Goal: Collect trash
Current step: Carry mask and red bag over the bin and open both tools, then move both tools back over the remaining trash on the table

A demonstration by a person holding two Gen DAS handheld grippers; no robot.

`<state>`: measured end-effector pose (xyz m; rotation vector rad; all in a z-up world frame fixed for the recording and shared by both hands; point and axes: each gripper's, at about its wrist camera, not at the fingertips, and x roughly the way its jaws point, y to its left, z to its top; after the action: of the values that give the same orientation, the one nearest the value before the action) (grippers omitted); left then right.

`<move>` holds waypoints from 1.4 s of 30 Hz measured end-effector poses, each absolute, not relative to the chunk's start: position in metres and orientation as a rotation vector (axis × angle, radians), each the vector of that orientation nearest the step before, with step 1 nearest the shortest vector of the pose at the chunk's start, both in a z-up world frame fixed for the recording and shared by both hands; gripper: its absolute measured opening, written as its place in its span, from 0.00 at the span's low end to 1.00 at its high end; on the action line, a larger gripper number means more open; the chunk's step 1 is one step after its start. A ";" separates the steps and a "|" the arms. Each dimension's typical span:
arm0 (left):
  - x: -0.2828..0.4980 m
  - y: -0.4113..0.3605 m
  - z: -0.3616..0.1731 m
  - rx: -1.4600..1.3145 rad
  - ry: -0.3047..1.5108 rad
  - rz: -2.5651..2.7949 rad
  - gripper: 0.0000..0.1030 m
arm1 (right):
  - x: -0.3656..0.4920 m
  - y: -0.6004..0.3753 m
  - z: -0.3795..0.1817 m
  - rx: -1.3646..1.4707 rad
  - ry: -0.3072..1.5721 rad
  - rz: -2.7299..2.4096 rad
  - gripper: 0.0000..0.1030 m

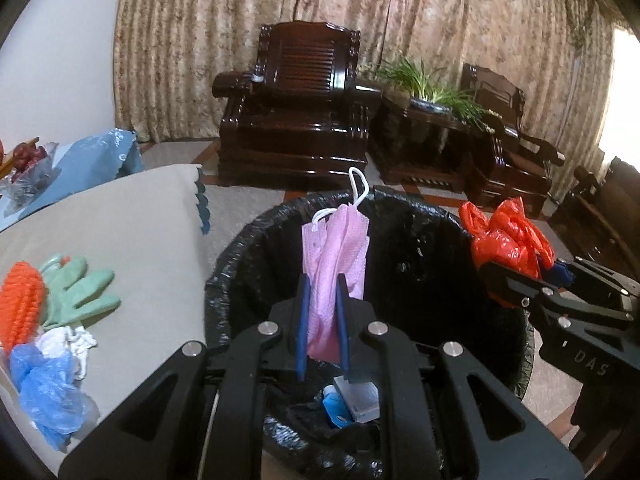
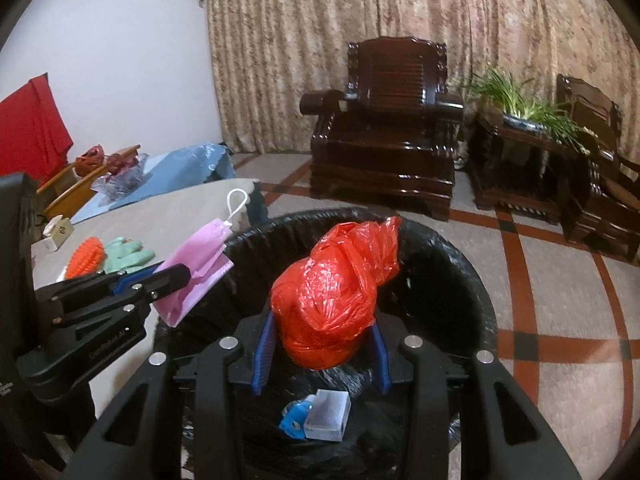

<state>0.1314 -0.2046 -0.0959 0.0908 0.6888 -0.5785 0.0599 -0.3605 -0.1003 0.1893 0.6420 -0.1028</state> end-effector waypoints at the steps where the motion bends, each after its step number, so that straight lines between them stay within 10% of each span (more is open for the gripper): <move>1: 0.133 -0.206 -0.098 0.089 0.699 -0.586 0.18 | 0.060 -0.362 -0.103 0.190 0.648 -0.110 0.42; 4: 0.138 -0.206 -0.102 0.075 0.724 -0.598 0.37 | 0.060 -0.366 -0.109 0.192 0.661 -0.131 0.48; 10: 0.142 -0.191 -0.099 0.046 0.708 -0.572 0.69 | 0.054 -0.370 -0.112 0.191 0.650 -0.166 0.93; 14: 0.135 -0.175 -0.090 0.045 0.671 -0.536 0.82 | 0.054 -0.367 -0.107 0.200 0.633 -0.155 0.94; 42: 0.108 0.042 -0.052 -0.023 0.555 -0.026 0.87 | 0.123 -0.200 -0.077 0.104 0.572 0.199 0.94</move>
<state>0.1080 0.0422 -0.0520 -0.0231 0.5546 -0.0258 0.1233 -0.2000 -0.0769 0.1040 0.5720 0.1993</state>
